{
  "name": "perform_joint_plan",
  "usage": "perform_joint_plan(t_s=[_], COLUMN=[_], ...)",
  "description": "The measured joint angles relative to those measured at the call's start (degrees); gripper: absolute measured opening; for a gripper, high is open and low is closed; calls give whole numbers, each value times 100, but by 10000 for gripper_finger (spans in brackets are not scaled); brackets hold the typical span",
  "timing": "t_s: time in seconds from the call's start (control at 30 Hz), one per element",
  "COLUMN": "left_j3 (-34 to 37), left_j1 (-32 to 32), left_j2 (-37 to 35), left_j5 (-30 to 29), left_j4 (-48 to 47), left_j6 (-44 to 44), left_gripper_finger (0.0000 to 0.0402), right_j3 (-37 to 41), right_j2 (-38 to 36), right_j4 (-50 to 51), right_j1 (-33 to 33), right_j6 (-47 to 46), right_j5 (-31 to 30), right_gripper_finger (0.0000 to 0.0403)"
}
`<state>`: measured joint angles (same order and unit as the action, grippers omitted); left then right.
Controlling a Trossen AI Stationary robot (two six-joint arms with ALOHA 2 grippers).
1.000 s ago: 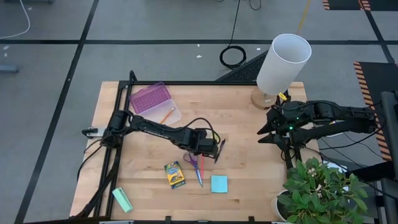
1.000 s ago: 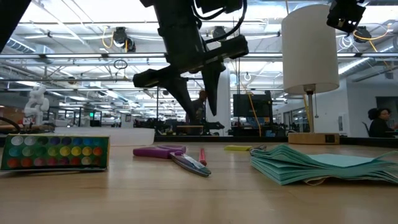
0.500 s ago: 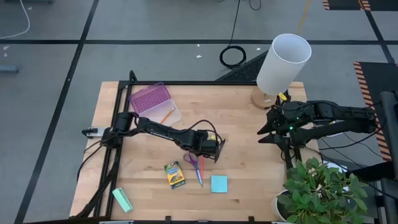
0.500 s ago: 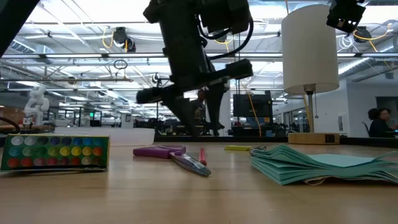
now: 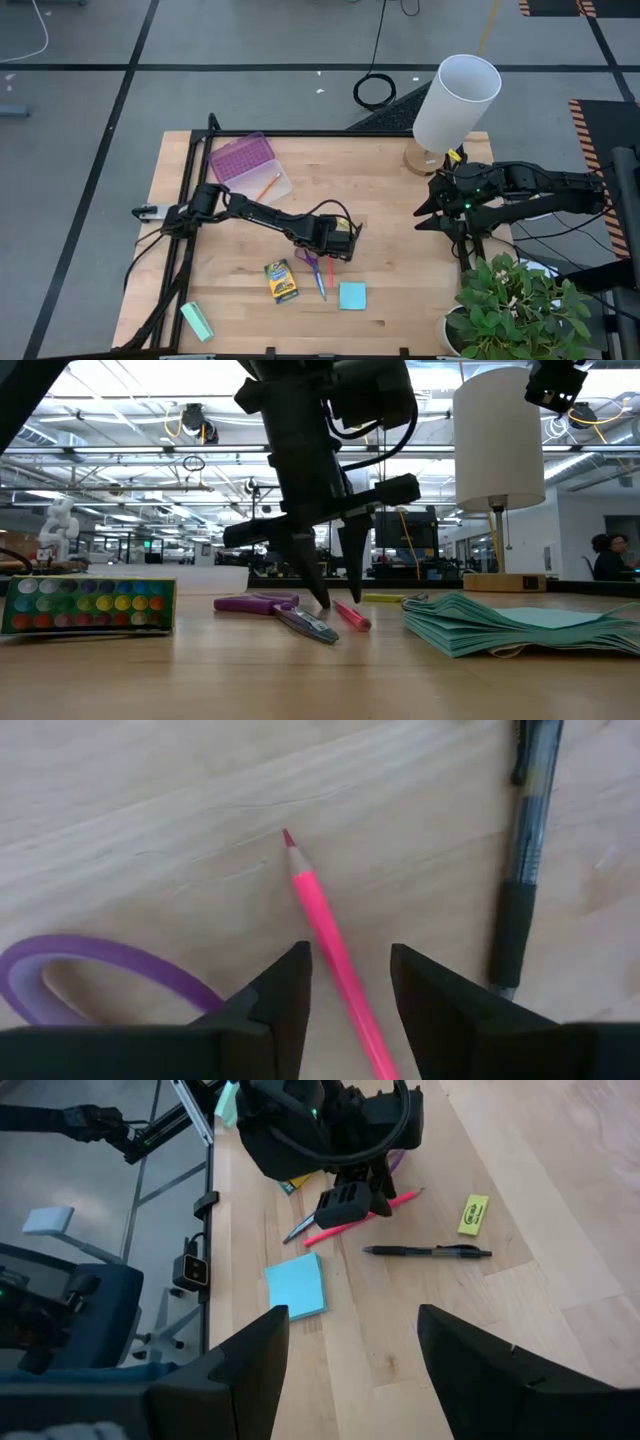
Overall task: Pack school essentials
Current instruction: Put the pink pencil into the supply box
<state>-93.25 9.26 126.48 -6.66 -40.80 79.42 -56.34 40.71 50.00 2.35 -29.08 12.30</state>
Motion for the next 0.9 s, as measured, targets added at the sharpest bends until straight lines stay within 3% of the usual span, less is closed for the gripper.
perform_joint_plan(t_s=[0.43, 0.9], left_j3=[9, -217], left_j1=[17, -11], left_j2=[20, 46], left_j5=[-11, 53], left_j4=[20, 15], left_j6=[-201, -108], left_gripper_finger=[18, 25], right_j3=[-1, 0], right_j2=[2, 2], right_j4=[4, 4], right_j1=[2, 2], right_j6=[131, 151], right_j5=[-4, -17], right_gripper_finger=[215, 215])
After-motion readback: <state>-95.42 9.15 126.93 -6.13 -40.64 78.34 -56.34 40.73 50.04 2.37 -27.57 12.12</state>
